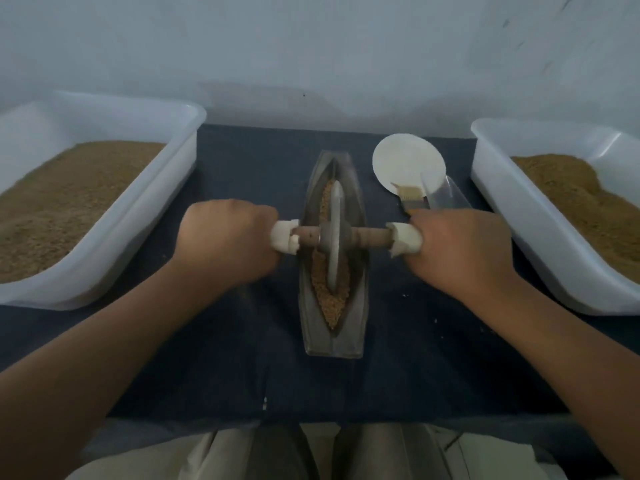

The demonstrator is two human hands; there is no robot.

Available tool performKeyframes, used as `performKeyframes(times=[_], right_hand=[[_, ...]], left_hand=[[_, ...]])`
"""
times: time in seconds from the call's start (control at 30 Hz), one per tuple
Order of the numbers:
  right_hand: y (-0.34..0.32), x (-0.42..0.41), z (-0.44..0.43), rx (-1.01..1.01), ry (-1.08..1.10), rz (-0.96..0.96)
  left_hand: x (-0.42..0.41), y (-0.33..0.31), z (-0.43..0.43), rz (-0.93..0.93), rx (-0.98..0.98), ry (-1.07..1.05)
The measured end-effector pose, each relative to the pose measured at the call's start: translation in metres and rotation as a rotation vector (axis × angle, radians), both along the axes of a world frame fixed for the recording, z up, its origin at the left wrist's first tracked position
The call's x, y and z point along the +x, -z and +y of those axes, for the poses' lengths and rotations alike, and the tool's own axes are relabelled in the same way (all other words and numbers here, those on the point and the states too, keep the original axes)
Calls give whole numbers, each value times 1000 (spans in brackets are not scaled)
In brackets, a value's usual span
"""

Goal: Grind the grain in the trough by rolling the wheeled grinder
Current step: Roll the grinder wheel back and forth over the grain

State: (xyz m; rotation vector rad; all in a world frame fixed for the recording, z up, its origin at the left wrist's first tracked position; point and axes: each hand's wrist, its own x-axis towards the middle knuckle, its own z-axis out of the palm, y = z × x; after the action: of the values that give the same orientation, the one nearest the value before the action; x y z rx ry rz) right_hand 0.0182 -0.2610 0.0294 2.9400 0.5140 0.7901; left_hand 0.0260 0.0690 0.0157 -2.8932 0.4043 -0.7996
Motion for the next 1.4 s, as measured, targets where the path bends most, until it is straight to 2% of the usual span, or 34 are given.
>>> performKeyframes(times=[0.17,0.27,0.4,0.47,0.6,0.67,0.73,0.9,0.97,1.03,1.1,1.17,1.27,1.4], right_hand=[[-8,57,13,2,105,23],[-18,82,20,37,151,114],[-8,55,15,14,163,85],[3,26,6,-40,129,25],[10,4,-1,-1,99,47],[6,22,6,2,110,35],[-2,51,12,13,120,46],[-18,84,20,-1,147,102],[-18,66,16,-56,142,98],[-17,34,10,-90,87,48],[-14,5,5,-43,3,55],[-9,-2,2,-4,-1,82],[-10,29,11,-32,135,109],[-19,82,22,23,185,159]], left_hand=[[59,-11,-14,115,-29,-78],[84,-31,-24,154,-70,-72],[53,-30,-22,155,-2,-91],[22,-18,-14,95,46,-61],[1,-9,-5,-21,89,-21],[23,-13,-11,65,89,-50],[53,-19,-19,147,6,-93],[75,-25,-23,218,-91,-117],[55,-18,-16,198,-75,-101],[27,-6,-7,94,-21,-31],[5,2,1,9,33,6],[5,5,5,2,52,-16],[34,-1,-5,95,39,-51],[81,-27,-23,187,-59,-82]])
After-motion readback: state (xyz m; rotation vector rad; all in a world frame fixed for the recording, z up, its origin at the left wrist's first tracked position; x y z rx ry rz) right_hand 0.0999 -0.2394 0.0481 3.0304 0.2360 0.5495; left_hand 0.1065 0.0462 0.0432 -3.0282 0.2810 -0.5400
